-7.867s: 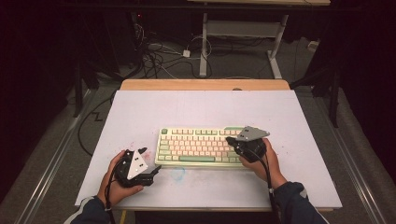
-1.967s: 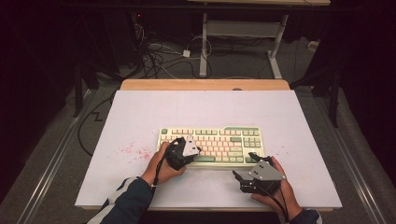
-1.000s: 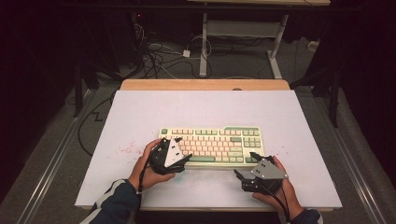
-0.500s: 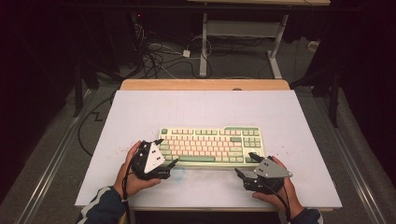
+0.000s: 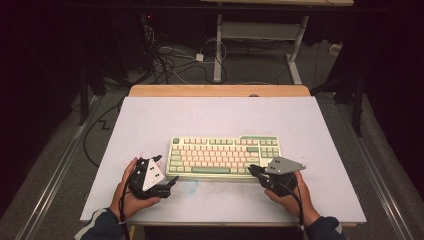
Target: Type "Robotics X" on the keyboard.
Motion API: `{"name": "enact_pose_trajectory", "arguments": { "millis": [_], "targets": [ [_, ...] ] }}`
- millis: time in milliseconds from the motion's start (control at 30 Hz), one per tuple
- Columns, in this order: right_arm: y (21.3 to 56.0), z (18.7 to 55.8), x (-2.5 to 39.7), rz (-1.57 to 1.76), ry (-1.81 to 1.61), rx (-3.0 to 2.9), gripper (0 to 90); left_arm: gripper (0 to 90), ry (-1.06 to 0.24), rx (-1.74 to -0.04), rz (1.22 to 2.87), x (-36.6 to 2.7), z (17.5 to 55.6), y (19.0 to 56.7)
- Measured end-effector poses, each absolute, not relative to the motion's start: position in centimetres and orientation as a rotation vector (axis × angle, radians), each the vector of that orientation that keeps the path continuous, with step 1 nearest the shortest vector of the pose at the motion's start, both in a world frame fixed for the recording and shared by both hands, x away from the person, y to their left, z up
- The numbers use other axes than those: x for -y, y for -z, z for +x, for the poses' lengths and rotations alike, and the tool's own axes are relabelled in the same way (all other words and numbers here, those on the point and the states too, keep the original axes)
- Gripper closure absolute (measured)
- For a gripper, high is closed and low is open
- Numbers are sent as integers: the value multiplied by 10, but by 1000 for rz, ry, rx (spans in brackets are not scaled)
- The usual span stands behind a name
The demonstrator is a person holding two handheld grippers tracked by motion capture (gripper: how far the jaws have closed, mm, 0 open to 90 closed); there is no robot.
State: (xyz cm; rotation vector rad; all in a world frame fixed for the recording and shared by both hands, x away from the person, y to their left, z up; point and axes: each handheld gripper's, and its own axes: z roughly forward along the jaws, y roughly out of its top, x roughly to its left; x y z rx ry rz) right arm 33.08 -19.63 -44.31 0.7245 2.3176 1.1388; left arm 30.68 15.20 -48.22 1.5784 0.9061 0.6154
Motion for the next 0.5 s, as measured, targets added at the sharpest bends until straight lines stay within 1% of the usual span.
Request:
{"name": "enact_pose_trajectory", "arguments": {
  "millis": [100,233,500],
  "targets": [
    [439,340,187,726,-1134,-2313,900,155,-613,-909,1585,-152,306,484],
    [434,354,172,719,-1130,-2311,900,155,-605,-910,1589,-150,306,485],
    [435,378,148,721,-1082,-2343,900,155,-601,-911,1612,-150,306,489]
  ]
}}
